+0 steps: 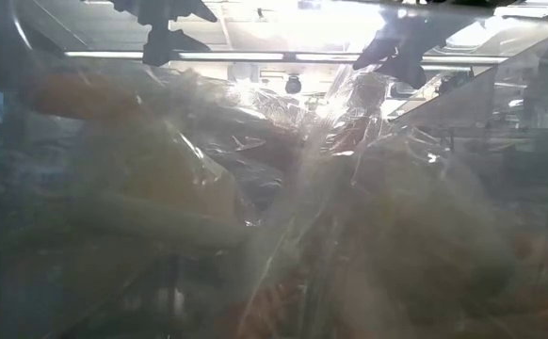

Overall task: Pick & Place Toothbrushes
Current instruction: Put the blue toothbrush into the top black bin

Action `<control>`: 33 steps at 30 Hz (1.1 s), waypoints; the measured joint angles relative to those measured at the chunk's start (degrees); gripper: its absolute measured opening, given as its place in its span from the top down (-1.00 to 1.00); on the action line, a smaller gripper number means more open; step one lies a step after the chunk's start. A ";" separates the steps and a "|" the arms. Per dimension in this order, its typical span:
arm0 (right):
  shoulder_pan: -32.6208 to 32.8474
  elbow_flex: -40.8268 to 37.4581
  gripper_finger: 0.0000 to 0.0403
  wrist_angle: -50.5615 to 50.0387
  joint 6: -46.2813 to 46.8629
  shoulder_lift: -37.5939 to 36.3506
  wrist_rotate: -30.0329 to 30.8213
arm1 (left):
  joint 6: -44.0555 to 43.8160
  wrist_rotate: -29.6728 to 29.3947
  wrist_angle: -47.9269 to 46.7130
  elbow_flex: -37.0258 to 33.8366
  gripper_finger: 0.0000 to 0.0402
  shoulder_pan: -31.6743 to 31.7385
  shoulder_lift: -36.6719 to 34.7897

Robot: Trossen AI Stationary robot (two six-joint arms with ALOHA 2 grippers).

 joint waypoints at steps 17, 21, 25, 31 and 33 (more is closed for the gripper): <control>0.00 0.01 -0.07 0.01 -0.02 -0.01 0.11 | -16.48 -15.07 -20.81 0.00 0.08 -8.31 3.73; -0.02 0.01 -0.07 0.11 -0.02 -0.02 0.12 | -17.63 -16.18 -19.83 0.00 0.15 -11.51 6.86; -0.07 0.00 -0.07 0.13 -0.02 -0.02 0.14 | -20.59 -17.01 -20.30 0.00 0.20 -13.64 11.16; -0.07 0.00 -0.07 0.21 -0.08 -0.02 3.15 | -24.09 -16.98 -23.15 0.00 0.21 -14.69 17.69; -0.07 0.00 -0.07 0.46 -0.08 -0.02 4.60 | -25.99 -17.03 -25.13 0.01 0.21 -14.66 19.50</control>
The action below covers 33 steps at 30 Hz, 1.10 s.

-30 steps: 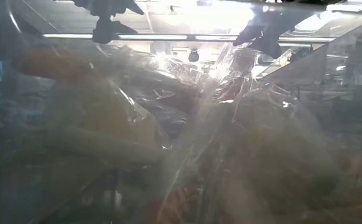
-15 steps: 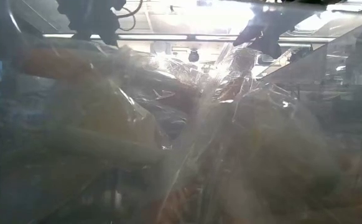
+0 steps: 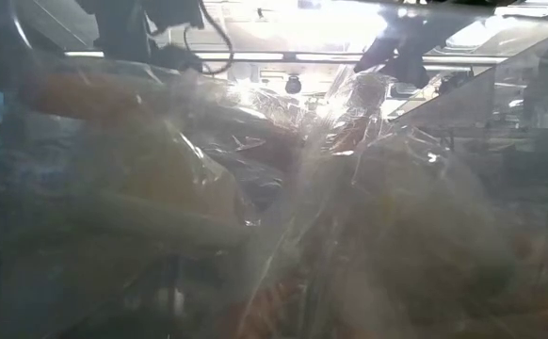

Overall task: Pick & Place Toothbrushes
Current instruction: Put the blue toothbrush into the top black bin

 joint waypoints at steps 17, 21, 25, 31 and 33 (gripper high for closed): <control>0.00 0.00 -0.07 0.00 0.06 0.02 1.53 | -2.01 -5.17 -3.40 0.11 0.21 0.01 7.55; 0.00 0.00 -0.07 0.00 0.06 0.00 1.55 | 0.46 -5.91 -2.94 0.10 0.21 0.04 8.79; 0.00 0.00 -0.07 -0.02 0.06 0.02 1.53 | 2.40 -5.74 -1.63 0.03 0.21 0.04 10.36; 0.00 0.00 -0.07 -0.15 0.06 0.02 1.55 | 3.18 -5.41 -0.66 -0.01 0.21 0.04 12.16; 0.00 0.00 -0.07 -0.07 0.08 0.02 1.53 | 3.37 -5.21 0.23 0.03 0.21 0.04 12.79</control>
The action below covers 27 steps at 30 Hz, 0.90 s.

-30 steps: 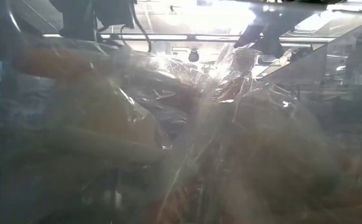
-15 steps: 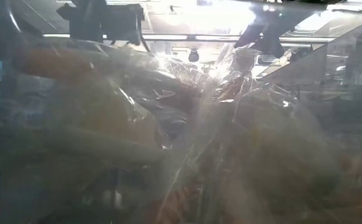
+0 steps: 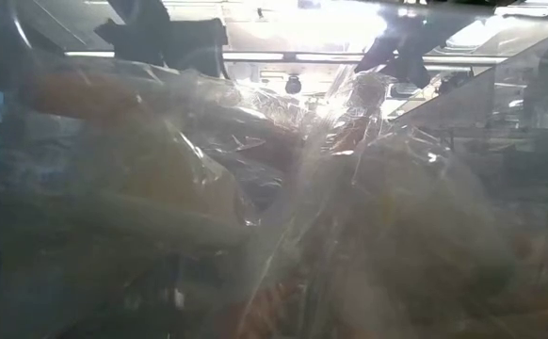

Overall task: Pick & Place Toothbrushes
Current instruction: Put the blue toothbrush into the top black bin

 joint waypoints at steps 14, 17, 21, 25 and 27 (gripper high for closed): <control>0.02 0.00 -0.07 -0.04 0.00 0.00 0.00 | 0.55 1.62 1.07 -0.04 0.21 -0.01 1.68; 0.01 0.00 -0.07 -0.02 0.00 0.00 0.00 | 0.53 1.62 0.83 -0.04 0.21 0.00 1.65; 0.02 0.00 -0.07 -0.02 0.00 0.00 0.00 | 0.48 1.62 0.64 -0.04 0.21 -0.02 1.65; 0.02 0.00 -0.07 -0.02 0.00 0.00 0.00 | 0.44 1.62 0.68 -0.04 0.21 -0.02 1.65; 0.02 0.00 -0.07 -0.02 0.00 0.00 0.00 | 0.42 1.61 0.74 -0.04 0.21 -0.02 1.65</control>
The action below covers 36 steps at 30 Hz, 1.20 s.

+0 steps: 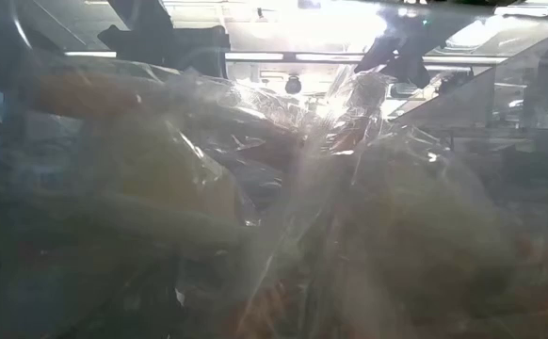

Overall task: Pick & Place Toothbrushes
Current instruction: Put the blue toothbrush into the top black bin

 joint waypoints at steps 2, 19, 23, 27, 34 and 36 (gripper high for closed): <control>-0.02 0.00 -0.07 0.00 0.00 0.00 0.00 | -0.02 0.00 0.05 0.00 0.21 0.02 0.00; 0.00 0.00 -0.07 0.00 0.00 0.00 0.00 | -1.32 1.66 0.15 0.00 0.42 0.01 0.00; -0.02 0.00 -0.07 0.00 0.00 0.00 0.00 | -1.32 1.78 0.15 0.00 0.60 0.02 0.00; 0.00 0.00 -0.07 -0.02 0.00 0.00 0.00 | -1.33 1.78 0.12 0.00 0.77 0.02 -0.02; -0.02 0.00 -0.07 0.00 0.00 0.00 -0.01 | -1.14 3.76 0.10 0.00 0.95 0.01 -0.04; -0.01 0.00 -0.07 -0.01 0.00 0.00 0.00 | -0.69 4.15 0.10 0.00 0.92 0.02 -0.04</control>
